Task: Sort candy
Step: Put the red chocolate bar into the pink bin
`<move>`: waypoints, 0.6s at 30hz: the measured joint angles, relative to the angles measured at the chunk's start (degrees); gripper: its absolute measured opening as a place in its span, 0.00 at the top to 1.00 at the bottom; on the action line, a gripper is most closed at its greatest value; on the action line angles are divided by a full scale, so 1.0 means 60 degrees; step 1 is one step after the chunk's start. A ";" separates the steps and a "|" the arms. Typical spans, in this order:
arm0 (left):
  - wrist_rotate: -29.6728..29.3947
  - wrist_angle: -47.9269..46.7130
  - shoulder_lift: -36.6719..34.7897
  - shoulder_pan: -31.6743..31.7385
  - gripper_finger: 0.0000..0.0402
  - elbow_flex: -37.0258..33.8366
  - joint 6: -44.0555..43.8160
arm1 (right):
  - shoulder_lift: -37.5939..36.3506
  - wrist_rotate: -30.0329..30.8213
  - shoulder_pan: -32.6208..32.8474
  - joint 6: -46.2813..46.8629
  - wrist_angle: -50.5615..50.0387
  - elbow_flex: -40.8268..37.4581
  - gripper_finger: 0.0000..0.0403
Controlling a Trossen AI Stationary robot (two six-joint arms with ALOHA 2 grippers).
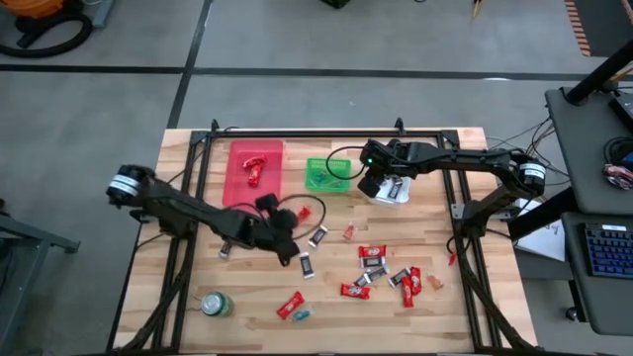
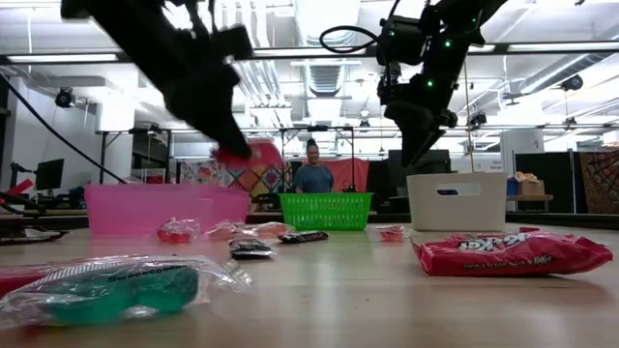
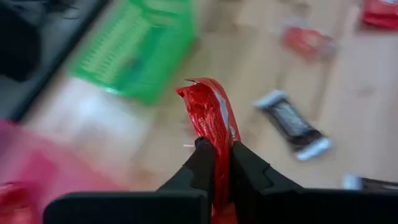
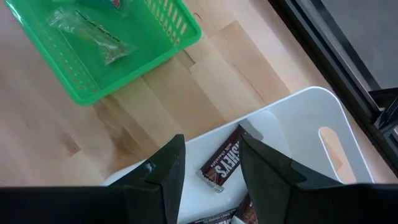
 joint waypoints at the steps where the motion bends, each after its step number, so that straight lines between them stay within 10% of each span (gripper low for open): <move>1: -0.0219 -0.0491 -0.0262 0.0088 0.98 0.0064 -0.0043 | 0.0000 -0.0003 0.0000 0.0004 0.0004 0.0000 0.64; 18: -0.0057 -0.3949 -0.1645 0.4912 0.97 -0.0602 -0.0377 | 0.0000 -0.0003 0.0001 0.0025 0.0298 -0.0015 0.64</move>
